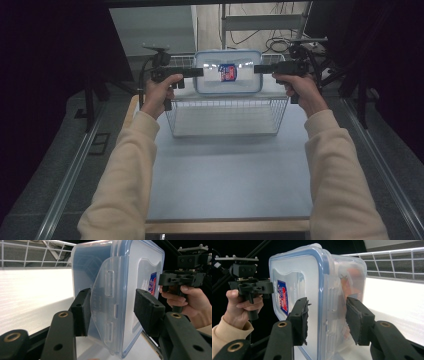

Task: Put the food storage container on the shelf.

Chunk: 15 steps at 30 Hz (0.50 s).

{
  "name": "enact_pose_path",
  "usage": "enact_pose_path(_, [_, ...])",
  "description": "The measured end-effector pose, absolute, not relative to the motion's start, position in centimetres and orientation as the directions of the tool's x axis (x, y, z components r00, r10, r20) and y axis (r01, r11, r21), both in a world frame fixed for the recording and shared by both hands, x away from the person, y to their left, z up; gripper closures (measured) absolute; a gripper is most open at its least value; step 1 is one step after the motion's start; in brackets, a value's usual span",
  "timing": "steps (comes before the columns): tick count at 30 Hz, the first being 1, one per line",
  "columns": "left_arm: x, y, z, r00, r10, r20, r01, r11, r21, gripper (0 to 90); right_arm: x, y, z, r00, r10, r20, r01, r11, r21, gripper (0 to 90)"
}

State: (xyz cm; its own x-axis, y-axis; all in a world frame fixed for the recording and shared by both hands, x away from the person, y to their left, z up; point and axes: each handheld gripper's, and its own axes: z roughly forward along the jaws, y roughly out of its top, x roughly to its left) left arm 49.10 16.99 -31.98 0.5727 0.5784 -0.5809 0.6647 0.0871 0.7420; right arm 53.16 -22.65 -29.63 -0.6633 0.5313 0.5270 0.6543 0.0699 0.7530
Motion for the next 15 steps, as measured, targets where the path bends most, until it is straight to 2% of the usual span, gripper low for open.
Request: enact_pose_path(15, [51.4, 17.2, -33.0, 0.479, 0.532, -0.698, 0.734, 0.194, 0.651, 47.3, 54.7, -22.0, -29.8, -0.538, 0.589, 0.604, 0.741, -0.012, 0.671, 49.4])
